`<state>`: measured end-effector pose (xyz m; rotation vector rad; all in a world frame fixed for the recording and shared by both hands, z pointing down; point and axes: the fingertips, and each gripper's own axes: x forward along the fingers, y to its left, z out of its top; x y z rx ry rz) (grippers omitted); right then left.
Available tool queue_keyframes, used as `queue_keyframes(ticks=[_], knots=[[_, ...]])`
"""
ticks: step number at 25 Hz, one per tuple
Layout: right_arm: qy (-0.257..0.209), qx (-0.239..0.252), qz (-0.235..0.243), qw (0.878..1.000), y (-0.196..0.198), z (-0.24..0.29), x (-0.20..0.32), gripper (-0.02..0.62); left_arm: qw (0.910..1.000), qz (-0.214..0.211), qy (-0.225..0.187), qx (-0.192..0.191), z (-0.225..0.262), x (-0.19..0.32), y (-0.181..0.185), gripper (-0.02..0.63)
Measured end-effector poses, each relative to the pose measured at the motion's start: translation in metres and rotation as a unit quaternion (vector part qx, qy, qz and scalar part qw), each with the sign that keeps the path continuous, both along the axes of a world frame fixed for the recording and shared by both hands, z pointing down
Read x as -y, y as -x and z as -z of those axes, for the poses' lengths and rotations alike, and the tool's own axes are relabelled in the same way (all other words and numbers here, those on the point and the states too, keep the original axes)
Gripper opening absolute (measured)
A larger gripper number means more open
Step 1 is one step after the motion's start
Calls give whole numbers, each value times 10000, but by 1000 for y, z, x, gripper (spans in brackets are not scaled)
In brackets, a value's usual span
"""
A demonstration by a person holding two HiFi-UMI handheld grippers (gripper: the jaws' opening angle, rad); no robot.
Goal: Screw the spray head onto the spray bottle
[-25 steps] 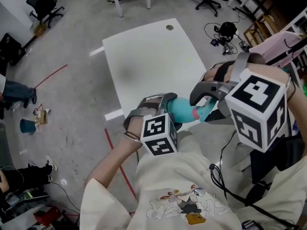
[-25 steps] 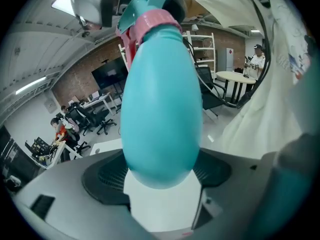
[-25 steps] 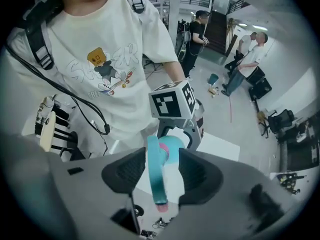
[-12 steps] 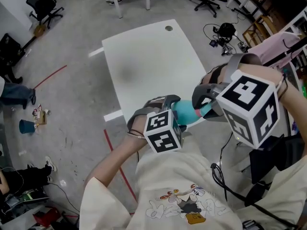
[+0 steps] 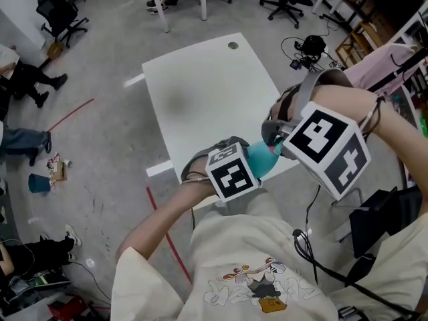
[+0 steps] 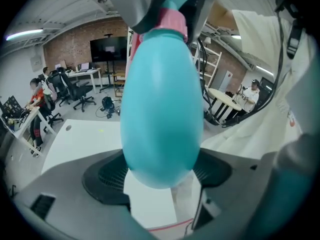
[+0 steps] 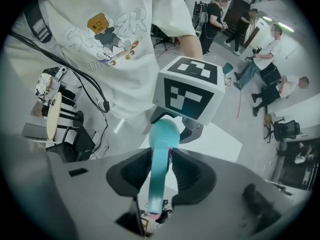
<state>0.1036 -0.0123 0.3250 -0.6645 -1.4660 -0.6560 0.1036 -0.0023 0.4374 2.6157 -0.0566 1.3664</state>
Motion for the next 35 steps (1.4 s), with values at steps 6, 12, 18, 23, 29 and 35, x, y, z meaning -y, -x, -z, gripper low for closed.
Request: queue_keyframes(ticks=[6, 12, 18, 23, 29, 35], knots=[[123, 13, -800, 9967, 0, -4, 6, 130, 9988, 379, -315, 38, -1, 9, 5, 402], [207, 0, -3021, 9530, 0, -34, 25, 130, 9788, 1588, -1167, 557, -30, 41, 13, 402], [1088, 472, -5046, 8552, 9, -50, 44, 130, 9423, 2460, -1948, 1163, -47, 72, 28, 402], [1610, 943, -6085, 7713, 13, -48, 65, 132, 9405, 2620, -1917, 999, -47, 85, 34, 402], [1535, 1165, -5974, 7785, 13, -33, 73, 228, 9449, 2535, -1904, 814, -48, 95, 44, 402], [1340, 1393, -4771, 8573, 3, 13, 62, 232, 9859, 1147, -1204, 161, -60, 81, 35, 402]])
